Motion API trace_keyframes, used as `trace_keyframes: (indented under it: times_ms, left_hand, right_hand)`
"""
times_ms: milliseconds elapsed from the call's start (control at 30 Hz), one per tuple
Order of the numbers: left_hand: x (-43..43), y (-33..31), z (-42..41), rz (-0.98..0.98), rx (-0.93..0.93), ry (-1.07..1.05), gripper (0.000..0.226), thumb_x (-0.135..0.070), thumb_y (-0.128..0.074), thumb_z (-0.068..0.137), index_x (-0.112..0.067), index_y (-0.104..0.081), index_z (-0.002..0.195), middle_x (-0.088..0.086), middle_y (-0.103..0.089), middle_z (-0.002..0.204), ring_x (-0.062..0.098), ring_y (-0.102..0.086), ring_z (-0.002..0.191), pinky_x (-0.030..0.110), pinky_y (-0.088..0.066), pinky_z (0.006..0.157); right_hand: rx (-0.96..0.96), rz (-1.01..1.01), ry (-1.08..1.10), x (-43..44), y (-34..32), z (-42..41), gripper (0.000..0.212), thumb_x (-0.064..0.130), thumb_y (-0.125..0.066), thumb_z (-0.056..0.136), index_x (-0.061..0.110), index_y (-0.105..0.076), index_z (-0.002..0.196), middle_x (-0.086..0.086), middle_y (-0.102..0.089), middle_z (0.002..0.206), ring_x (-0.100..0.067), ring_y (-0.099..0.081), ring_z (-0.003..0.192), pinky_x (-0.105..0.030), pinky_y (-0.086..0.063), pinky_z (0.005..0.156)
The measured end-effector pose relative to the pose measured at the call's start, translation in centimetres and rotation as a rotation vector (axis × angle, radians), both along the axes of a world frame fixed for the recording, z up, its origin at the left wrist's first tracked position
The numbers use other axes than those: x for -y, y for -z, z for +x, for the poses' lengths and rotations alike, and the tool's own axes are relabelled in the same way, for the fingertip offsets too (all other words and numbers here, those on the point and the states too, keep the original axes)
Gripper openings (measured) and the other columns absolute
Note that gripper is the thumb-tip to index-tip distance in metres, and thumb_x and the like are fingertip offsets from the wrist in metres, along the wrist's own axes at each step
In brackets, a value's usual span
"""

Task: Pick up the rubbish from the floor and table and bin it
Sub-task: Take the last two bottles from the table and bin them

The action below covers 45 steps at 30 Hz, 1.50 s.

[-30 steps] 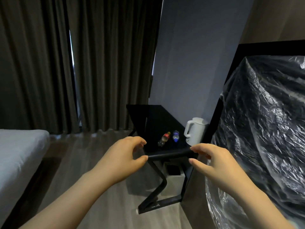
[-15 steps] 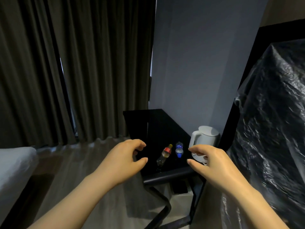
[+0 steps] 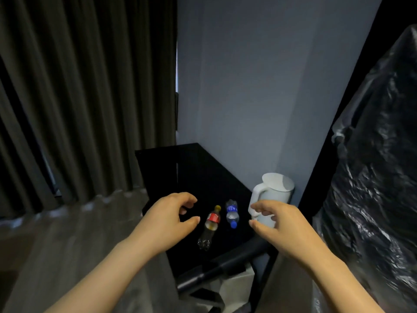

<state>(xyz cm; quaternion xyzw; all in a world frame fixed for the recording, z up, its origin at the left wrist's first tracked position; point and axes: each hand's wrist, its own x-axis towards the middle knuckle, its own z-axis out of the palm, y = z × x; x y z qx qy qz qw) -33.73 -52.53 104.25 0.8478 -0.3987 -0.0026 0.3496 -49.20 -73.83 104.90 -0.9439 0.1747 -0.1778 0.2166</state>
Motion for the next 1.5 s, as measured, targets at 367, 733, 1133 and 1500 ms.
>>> trace_keyframes:
  times_ms: [367,733,1133,1500]
  left_hand:
    - [6.2,4.2,14.3,0.043,-0.115,0.097,0.043,-0.035,-0.07,0.079,-0.031,-0.057,0.12,-0.016,-0.059,0.108,-0.001,-0.058,0.093,0.02,-0.052,0.082]
    - [13.0,12.9,19.6,0.203,-0.3,-0.004,0.04,-0.033,-0.07,0.08,-0.031,-0.057,0.118,-0.016,-0.056,0.105,0.0,-0.056,0.091,0.014,-0.047,0.079]
    - [18.7,21.6,19.3,0.409,-0.505,-0.169,0.044,-0.035,-0.069,0.081,-0.021,-0.058,0.121,-0.007,-0.062,0.11,0.003,-0.058,0.096,0.023,-0.05,0.088]
    - [20.1,25.6,21.2,0.484,-0.556,-0.183,0.048,-0.039,-0.065,0.084,-0.019,-0.054,0.126,-0.002,-0.062,0.115,0.007,-0.057,0.095,0.02,-0.048,0.083]
  right_hand:
    - [-0.099,0.135,0.155,4.1,5.0,11.1,0.032,0.042,-0.067,0.08,0.037,-0.063,0.112,0.021,-0.064,0.105,0.004,-0.059,0.098,-0.022,-0.052,0.085]
    - [-0.247,0.278,0.136,12.8,12.1,17.3,0.036,0.032,-0.069,0.082,0.031,-0.062,0.118,0.013,-0.064,0.111,-0.003,-0.058,0.101,-0.022,-0.049,0.086]
    - [-0.466,0.363,-0.076,22.6,20.9,24.8,0.04,0.026,-0.07,0.082,0.025,-0.061,0.121,0.002,-0.054,0.116,-0.006,-0.051,0.092,-0.005,-0.034,0.07]
    - [-0.602,0.413,0.029,23.9,26.2,30.4,0.066,0.028,-0.068,0.084,0.016,-0.036,0.141,-0.012,-0.034,0.138,-0.03,-0.052,0.115,-0.036,-0.045,0.097]
